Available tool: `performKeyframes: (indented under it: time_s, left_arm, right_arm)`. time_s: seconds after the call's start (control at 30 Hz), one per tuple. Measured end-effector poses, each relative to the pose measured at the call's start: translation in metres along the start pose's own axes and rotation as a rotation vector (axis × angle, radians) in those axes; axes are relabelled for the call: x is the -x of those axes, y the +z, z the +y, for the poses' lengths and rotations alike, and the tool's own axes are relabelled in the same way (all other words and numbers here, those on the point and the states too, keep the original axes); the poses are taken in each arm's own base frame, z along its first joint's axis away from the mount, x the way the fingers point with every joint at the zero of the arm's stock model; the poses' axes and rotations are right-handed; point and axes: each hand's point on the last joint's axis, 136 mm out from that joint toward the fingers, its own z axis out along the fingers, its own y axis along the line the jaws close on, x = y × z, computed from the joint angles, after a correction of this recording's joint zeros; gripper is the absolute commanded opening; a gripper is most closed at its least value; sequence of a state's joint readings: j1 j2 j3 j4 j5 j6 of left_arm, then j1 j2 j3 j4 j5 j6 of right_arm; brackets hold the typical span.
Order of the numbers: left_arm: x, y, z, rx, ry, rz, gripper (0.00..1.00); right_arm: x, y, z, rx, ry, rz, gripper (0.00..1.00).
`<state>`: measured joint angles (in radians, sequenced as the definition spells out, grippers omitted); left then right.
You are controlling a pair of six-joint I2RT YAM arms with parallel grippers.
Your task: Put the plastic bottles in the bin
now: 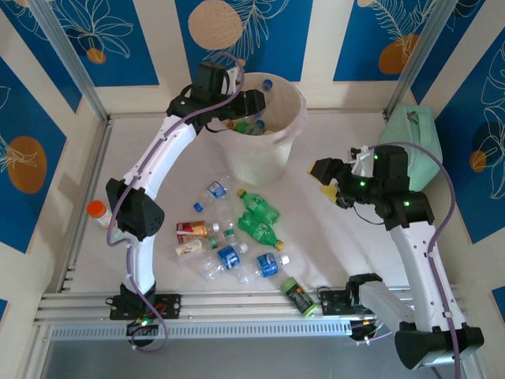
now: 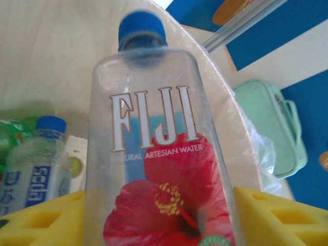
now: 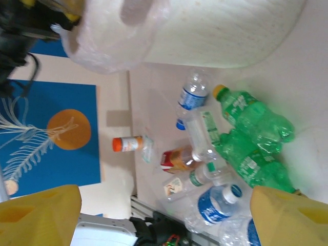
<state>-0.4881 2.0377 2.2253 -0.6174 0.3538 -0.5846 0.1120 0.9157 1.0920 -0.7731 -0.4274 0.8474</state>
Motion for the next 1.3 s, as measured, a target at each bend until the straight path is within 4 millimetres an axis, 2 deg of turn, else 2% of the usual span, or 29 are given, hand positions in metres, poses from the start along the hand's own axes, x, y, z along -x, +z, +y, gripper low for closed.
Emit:
performKeyframes:
  time_s: [0.1, 0.3, 0.43, 0.5, 0.57, 0.63, 0.73, 0.83, 0.9, 1.0, 1.2, 1.3]
  left_arm:
    - [0.004, -0.004, -0.001, 0.014, 0.021, -0.011, 0.81]
    - [0.005, -0.005, 0.000, 0.022, 0.026, -0.014, 0.86]
    - [0.007, -0.010, -0.005, 0.014, 0.024, -0.024, 0.91]
    - [0.013, -0.021, -0.014, 0.000, 0.034, -0.046, 0.91]
    - [0.019, -0.037, -0.027, -0.019, 0.050, -0.077, 0.93]
    - [0.026, -0.064, -0.042, -0.035, 0.072, -0.125, 0.95]
    - [0.030, -0.116, -0.063, -0.059, 0.105, -0.208, 0.98]
    - [0.024, -0.163, -0.071, -0.076, 0.116, -0.283, 0.99]
    - [0.013, -0.186, -0.066, -0.073, 0.109, -0.315, 0.99]
    - [-0.010, -0.200, -0.041, -0.025, 0.068, -0.326, 0.99]
    - [-0.077, -0.187, 0.023, 0.097, -0.060, -0.241, 0.98]
    - [-0.101, -0.184, 0.044, 0.141, -0.112, -0.211, 0.97]
  right_arm:
    - [-0.010, 0.007, -0.010, -0.044, -0.014, 0.037, 0.86]
    - [-0.024, 0.019, -0.017, -0.107, -0.066, 0.087, 0.86]
    - [-0.034, 0.030, -0.015, -0.156, -0.128, 0.131, 0.85]
    - [-0.041, 0.038, -0.013, -0.179, -0.172, 0.157, 0.85]
    - [-0.048, 0.045, -0.013, -0.203, -0.209, 0.182, 0.85]
    - [-0.055, 0.053, -0.015, -0.235, -0.250, 0.209, 0.85]
    - [-0.066, 0.065, -0.023, -0.288, -0.301, 0.250, 0.84]
    - [-0.072, 0.079, -0.034, -0.348, -0.334, 0.287, 0.83]
    - [-0.075, 0.088, -0.043, -0.390, -0.353, 0.312, 0.81]
    - [-0.082, 0.101, -0.056, -0.443, -0.383, 0.354, 0.79]
    - [-0.111, 0.128, -0.084, -0.564, -0.474, 0.478, 0.75]
    - [-0.124, 0.137, -0.098, -0.620, -0.512, 0.529, 0.75]
